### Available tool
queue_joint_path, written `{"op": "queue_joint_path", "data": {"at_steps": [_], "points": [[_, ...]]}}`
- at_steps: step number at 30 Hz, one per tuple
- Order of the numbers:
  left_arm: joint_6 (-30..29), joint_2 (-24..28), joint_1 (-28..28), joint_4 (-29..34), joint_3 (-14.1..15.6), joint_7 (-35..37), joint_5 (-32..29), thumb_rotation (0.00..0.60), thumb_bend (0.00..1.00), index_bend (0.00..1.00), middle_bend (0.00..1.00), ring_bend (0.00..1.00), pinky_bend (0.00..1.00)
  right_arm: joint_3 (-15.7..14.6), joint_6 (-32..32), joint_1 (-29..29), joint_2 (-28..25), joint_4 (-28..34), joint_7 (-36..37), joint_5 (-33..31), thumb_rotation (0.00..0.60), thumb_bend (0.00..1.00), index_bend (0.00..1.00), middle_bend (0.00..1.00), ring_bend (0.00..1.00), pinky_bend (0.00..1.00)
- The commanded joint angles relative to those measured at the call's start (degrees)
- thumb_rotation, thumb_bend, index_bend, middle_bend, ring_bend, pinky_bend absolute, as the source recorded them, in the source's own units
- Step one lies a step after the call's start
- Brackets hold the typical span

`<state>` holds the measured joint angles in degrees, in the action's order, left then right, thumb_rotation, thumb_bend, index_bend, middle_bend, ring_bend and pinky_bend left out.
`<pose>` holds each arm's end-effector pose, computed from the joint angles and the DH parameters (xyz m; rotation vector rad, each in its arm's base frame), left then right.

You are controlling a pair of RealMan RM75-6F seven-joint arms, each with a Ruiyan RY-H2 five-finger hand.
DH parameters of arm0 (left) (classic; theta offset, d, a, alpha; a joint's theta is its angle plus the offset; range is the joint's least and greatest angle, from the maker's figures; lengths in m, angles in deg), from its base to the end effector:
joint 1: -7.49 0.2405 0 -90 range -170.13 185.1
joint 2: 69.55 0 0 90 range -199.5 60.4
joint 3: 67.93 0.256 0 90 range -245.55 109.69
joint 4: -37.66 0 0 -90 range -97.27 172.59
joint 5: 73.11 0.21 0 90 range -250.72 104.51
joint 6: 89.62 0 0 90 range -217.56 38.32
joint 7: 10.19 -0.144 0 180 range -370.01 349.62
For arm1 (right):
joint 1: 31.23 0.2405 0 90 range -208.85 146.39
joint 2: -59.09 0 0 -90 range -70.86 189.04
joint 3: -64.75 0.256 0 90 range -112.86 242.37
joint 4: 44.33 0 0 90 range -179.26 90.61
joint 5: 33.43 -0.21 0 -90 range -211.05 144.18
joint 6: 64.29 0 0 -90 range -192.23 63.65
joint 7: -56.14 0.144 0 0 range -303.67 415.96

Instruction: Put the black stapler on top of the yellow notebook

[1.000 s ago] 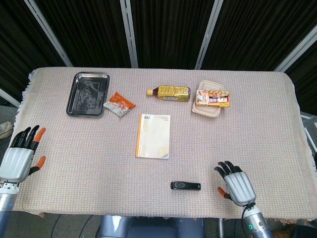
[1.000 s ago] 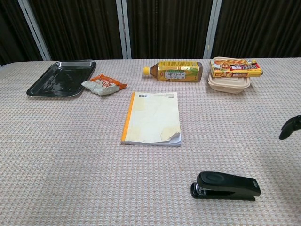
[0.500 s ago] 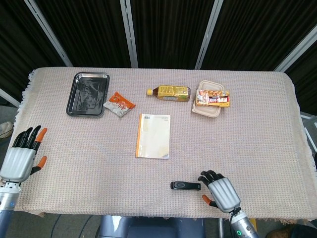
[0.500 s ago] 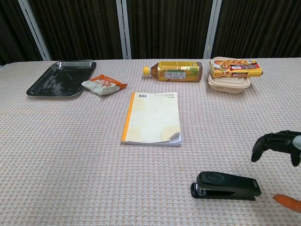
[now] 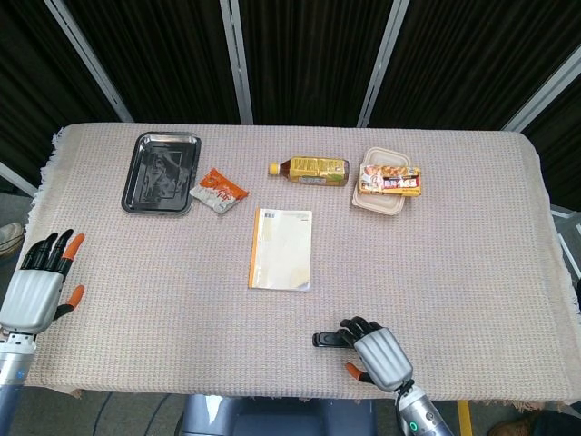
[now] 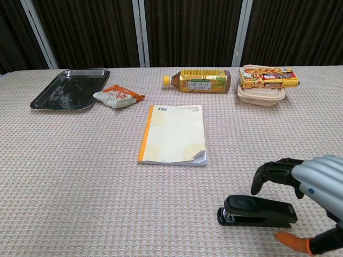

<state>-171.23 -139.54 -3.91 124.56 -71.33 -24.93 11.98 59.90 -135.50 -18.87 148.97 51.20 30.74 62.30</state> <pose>-0.3020 0.2194 0.1287 -1.5292 -0.6765 -0.7658 -0.1889 -0.1578 -0.0235 1.9168 -0.9109 1.0031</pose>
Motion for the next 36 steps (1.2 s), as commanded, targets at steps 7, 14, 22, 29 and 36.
{"op": "queue_joint_path", "data": {"at_steps": [7, 14, 22, 29, 36], "points": [[0.1, 0.0, 0.0, -0.1, 0.0, 0.1, -0.3, 0.6, 0.35, 0.0, 0.0, 0.0, 0.12, 0.7, 2.2, 1.7, 1.3, -0.4, -0.6, -0.9, 0.6, 0.23, 0.28, 0.22, 0.25, 0.49], [-0.3, 0.2, 0.3, 0.0, 0.1, 0.4, -0.1, 0.6, 0.34, 0.0, 0.0, 0.0, 0.12, 0.7, 4.2, 2.6, 2.6, -2.3, -0.3, -2.2, 0.6, 0.23, 0.24, 0.19, 0.23, 0.49], [-0.5, 0.4, 0.4, -0.2, 0.1, 1.1, -0.1, 0.6, 0.35, 0.0, 0.0, 0.0, 0.12, 1.2, 5.2, 3.6, 3.4, -3.3, -0.4, -3.0, 0.6, 0.23, 0.21, 0.17, 0.22, 0.49], [-0.4, 0.4, 0.3, -0.1, 0.2, 1.2, 0.0, 0.6, 0.35, 0.0, 0.0, 0.0, 0.12, 1.1, 6.4, 4.3, 3.9, -4.0, -0.8, -4.1, 0.6, 0.23, 0.22, 0.17, 0.22, 0.49], [-0.4, 0.5, 0.3, -0.2, 0.1, 1.3, -0.1, 0.6, 0.35, 0.0, 0.0, 0.0, 0.12, 1.1, 6.7, 4.8, 4.8, -5.1, -0.8, -4.4, 0.6, 0.26, 0.29, 0.2, 0.25, 0.49]]}}
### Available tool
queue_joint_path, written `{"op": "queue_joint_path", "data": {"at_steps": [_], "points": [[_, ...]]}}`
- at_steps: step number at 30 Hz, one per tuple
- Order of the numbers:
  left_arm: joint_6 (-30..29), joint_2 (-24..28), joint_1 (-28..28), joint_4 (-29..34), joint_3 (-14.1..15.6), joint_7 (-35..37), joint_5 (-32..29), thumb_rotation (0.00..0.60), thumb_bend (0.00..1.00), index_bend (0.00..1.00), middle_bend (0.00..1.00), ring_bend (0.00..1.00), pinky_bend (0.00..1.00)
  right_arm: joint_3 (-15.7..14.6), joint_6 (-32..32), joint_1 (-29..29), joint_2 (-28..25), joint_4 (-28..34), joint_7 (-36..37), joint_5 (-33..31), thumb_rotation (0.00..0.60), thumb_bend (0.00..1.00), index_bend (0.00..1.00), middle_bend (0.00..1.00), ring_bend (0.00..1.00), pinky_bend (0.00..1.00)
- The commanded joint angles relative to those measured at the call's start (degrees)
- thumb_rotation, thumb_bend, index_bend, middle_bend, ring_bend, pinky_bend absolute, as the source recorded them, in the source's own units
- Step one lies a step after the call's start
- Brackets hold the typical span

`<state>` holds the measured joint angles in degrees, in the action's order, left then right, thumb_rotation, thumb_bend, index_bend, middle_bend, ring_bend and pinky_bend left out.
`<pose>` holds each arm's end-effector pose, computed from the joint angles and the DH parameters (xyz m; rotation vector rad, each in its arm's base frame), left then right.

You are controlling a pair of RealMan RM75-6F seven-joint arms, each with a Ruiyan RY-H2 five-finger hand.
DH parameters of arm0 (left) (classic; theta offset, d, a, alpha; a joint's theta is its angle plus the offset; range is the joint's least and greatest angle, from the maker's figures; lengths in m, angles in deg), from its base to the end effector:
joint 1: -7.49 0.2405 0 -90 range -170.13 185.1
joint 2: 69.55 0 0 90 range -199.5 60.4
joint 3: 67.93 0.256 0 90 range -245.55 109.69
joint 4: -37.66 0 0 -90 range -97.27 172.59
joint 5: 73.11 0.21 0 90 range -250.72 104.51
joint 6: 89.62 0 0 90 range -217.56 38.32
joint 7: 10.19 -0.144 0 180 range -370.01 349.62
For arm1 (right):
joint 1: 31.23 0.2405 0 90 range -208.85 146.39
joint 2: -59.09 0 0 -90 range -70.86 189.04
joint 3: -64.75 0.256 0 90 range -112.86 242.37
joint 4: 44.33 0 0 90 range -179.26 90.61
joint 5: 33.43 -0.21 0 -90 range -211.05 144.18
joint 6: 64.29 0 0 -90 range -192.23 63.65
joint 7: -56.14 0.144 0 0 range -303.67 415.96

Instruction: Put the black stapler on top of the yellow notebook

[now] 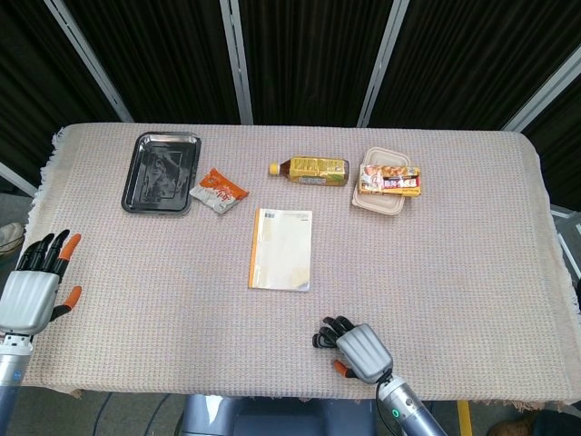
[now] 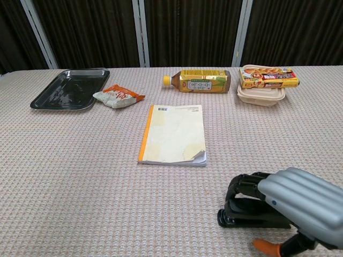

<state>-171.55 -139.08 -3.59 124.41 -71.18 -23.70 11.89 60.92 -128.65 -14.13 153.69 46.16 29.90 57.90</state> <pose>-0.3048 0.2174 0.1321 -1.5195 -0.6880 -0.7706 -0.1846 -0.1732 -0.0590 2.0337 -0.9137 0.9325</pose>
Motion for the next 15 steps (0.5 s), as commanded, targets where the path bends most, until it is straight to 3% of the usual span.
{"op": "queue_joint_path", "data": {"at_steps": [1, 7, 15], "points": [[-0.1, 0.1, 0.0, 0.0, 0.0, 0.2, 0.0, 0.6, 0.35, 0.0, 0.0, 0.0, 0.12, 0.1, -0.4, 0.1, 0.2, -0.2, -0.1, 0.2, 0.6, 0.26, 0.29, 0.2, 0.25, 0.49], [-0.3, 0.3, 0.1, 0.0, 0.1, 0.7, 0.3, 0.6, 0.35, 0.0, 0.0, 0.0, 0.12, -0.1, -0.6, 0.0, 0.8, -0.7, -2.8, -0.3, 0.6, 0.29, 0.4, 0.28, 0.31, 0.49], [-0.1, 0.2, 0.1, 0.1, 0.2, 0.4, 0.4, 0.6, 0.34, 0.0, 0.0, 0.0, 0.12, 0.3, -1.7, 0.3, 1.8, -2.6, -3.4, 0.2, 0.6, 0.31, 0.54, 0.4, 0.43, 0.59]]}}
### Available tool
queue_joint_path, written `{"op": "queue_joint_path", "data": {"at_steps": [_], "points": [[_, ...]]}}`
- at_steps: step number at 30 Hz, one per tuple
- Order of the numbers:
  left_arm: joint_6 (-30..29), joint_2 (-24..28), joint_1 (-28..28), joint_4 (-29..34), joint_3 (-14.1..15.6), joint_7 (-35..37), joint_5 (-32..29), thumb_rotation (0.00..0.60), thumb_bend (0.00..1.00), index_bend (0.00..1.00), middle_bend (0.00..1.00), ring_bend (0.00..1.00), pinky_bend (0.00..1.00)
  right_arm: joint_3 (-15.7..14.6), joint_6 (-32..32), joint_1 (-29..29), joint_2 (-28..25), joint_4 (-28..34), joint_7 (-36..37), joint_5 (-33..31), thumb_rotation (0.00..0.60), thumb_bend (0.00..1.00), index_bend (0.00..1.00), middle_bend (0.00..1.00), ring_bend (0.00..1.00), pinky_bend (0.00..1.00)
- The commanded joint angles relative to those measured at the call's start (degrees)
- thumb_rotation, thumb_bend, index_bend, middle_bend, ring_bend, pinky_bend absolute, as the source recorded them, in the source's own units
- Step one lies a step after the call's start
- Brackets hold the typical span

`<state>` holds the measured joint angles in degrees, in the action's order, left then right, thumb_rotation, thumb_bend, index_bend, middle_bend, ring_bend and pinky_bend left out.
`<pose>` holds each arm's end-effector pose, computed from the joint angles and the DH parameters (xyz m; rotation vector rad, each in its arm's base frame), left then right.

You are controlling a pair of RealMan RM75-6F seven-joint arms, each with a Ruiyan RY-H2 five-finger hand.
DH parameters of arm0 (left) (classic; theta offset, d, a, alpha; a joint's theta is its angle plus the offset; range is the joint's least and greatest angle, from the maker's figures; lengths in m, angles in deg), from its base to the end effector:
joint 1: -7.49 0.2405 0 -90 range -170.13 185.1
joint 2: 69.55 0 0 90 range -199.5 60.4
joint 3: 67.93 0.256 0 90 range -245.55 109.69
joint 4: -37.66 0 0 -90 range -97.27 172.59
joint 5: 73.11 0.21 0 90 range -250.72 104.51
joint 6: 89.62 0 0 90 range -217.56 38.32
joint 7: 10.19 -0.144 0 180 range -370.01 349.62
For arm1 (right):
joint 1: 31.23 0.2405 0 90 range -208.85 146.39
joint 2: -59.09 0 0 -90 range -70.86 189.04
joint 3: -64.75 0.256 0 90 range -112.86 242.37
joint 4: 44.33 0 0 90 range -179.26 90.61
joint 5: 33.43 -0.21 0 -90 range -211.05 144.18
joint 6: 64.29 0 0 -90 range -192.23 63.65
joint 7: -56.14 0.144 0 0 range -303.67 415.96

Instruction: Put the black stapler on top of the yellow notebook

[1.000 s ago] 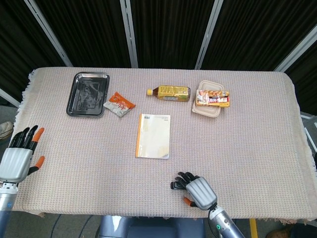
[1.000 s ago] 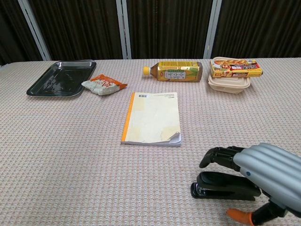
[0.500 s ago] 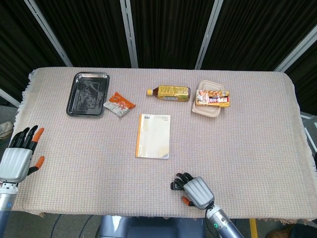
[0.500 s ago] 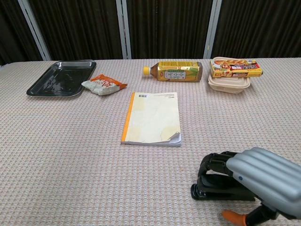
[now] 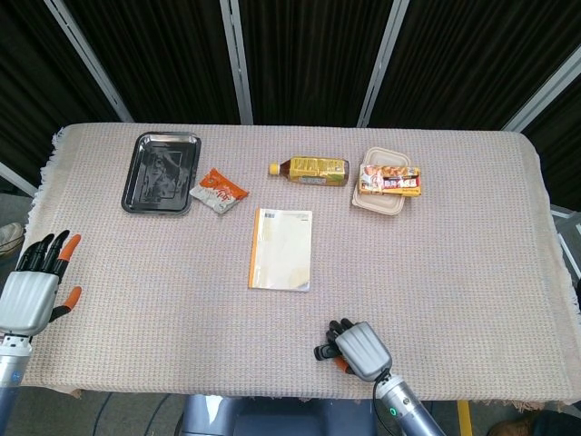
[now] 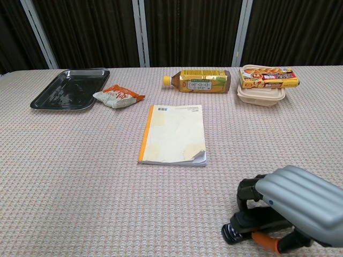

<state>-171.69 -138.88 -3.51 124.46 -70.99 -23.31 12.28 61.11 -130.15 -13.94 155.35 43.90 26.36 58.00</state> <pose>-0.3046 0.2163 0.1327 -1.5238 -0.6887 -0.7755 -0.1851 -0.1770 -0.0630 2.0263 -0.8220 0.9091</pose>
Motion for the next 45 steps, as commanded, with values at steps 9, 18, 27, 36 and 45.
{"op": "queue_joint_path", "data": {"at_steps": [9, 18, 27, 36, 45], "points": [[0.1, -0.1, -0.1, 0.0, 0.0, -0.2, 0.0, 0.6, 0.35, 0.0, 0.0, 0.0, 0.12, 0.2, -2.5, 0.3, 1.2, -1.4, -1.1, 2.3, 0.6, 0.37, 0.65, 0.5, 0.58, 0.73], [0.0, -0.1, 0.0, 0.0, -0.1, -0.2, -0.2, 0.6, 0.35, 0.0, 0.0, 0.0, 0.12, 1.4, -2.6, 0.8, 0.5, 2.1, -5.9, 1.7, 0.6, 0.37, 0.67, 0.51, 0.63, 0.75], [0.2, -0.2, 0.0, -0.1, -0.1, -0.5, -0.4, 0.6, 0.35, 0.0, 0.0, 0.0, 0.12, 4.6, -1.6, 2.6, -0.3, 6.6, -12.4, 0.1, 0.6, 0.37, 0.67, 0.51, 0.64, 0.75], [1.9, -0.8, -0.5, -0.7, -0.4, -1.9, -2.3, 0.6, 0.35, 0.0, 0.0, 0.0, 0.12, 10.3, 3.7, 7.6, 0.7, 10.7, -23.0, -6.1, 0.6, 0.36, 0.67, 0.51, 0.64, 0.75], [3.7, -0.9, -0.8, -1.0, -1.1, -1.7, -4.9, 0.6, 0.35, 0.0, 0.0, 0.0, 0.12, 14.9, 9.4, 14.2, 3.6, 9.0, -27.6, -13.8, 0.6, 0.35, 0.67, 0.51, 0.64, 0.75]]}}
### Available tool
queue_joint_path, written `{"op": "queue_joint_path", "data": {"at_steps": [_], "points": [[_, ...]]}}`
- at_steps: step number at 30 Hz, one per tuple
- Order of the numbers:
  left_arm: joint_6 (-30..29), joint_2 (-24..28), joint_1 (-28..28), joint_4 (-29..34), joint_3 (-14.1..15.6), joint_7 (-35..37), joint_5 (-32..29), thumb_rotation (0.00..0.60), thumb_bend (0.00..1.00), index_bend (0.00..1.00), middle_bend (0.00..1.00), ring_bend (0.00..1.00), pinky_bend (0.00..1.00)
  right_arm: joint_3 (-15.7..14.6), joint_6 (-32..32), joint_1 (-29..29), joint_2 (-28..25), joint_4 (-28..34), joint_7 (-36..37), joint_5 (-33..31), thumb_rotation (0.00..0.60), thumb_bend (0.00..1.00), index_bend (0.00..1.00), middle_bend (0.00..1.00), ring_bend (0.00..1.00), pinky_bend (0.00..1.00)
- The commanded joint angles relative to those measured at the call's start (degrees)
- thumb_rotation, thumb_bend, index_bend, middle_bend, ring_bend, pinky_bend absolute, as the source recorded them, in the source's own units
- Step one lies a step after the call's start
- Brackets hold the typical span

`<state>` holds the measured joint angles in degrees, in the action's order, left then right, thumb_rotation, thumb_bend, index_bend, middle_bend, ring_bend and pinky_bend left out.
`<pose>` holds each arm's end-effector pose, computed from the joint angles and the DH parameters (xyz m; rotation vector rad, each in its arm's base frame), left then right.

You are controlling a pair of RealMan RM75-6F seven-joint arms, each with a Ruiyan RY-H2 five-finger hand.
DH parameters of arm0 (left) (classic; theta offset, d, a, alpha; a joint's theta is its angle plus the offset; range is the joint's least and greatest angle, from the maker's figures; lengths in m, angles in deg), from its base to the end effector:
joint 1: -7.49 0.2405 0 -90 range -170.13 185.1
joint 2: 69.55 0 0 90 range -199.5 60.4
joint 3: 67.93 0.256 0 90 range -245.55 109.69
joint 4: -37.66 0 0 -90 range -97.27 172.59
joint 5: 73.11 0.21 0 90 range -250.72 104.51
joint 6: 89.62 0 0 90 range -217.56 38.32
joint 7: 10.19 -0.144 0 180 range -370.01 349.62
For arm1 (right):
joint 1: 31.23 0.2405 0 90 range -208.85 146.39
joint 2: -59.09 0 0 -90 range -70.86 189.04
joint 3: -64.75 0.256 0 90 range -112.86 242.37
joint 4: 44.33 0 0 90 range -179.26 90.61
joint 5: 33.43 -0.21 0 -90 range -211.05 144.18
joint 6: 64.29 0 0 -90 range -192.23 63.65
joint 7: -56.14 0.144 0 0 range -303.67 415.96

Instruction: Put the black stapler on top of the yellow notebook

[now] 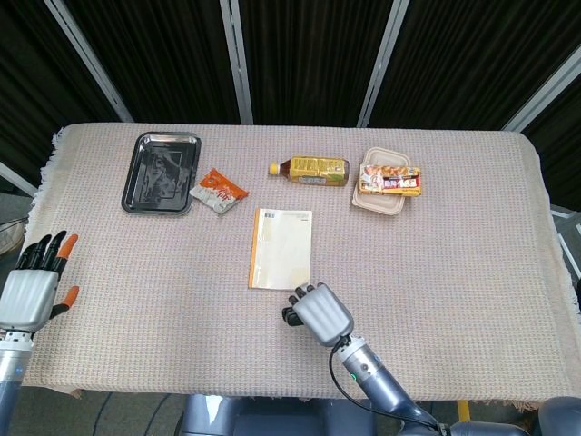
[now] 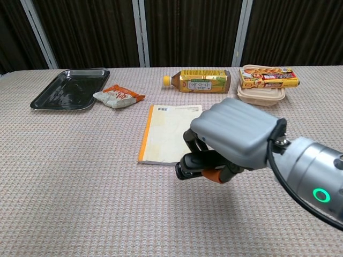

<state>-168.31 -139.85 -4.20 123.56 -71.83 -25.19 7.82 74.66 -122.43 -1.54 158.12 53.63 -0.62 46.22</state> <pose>-0.3154 0.2237 0.1272 -1.5034 -0.7313 -0.6983 -0.0856 -0.2419 -0.0550 2.0546 -0.4495 0.9051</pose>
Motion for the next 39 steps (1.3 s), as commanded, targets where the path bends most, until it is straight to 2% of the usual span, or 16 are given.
{"op": "queue_joint_path", "data": {"at_steps": [1, 13, 19, 26, 39], "points": [[0.8, 0.0, -0.3, -0.3, -0.4, 0.2, -1.0, 0.6, 0.35, 0.0, 0.0, 0.0, 0.12, 2.0, 2.3, 2.8, 1.1, -1.2, -0.7, -2.9, 0.6, 0.35, 0.67, 0.51, 0.64, 0.75], [5.5, -1.1, -2.6, -1.9, -1.6, -1.0, -4.8, 0.6, 0.35, 0.0, 0.0, 0.0, 0.12, 8.7, 6.7, 12.3, 1.5, -4.6, -1.4, -12.6, 0.6, 0.35, 0.67, 0.51, 0.64, 0.75], [6.5, -1.5, -3.3, -2.3, -1.8, -1.7, -6.0, 0.6, 0.35, 0.0, 0.0, 0.0, 0.12, 11.2, 9.8, 18.0, 1.9, -9.9, 1.8, -16.8, 0.6, 0.35, 0.67, 0.51, 0.64, 0.75], [8.1, -1.9, -4.2, -2.7, -2.4, -2.4, -8.0, 0.6, 0.35, 0.0, 0.0, 0.0, 0.12, 11.8, 12.2, 23.9, 4.1, -16.5, 5.1, -19.0, 0.6, 0.34, 0.67, 0.51, 0.64, 0.75], [10.5, -2.1, -5.0, -4.6, -2.2, -1.5, -10.1, 0.6, 0.35, 0.0, 0.0, 0.0, 0.12, 9.8, 14.7, 30.0, 8.3, -27.3, 12.2, -20.7, 0.6, 0.34, 0.67, 0.51, 0.64, 0.75]]}}
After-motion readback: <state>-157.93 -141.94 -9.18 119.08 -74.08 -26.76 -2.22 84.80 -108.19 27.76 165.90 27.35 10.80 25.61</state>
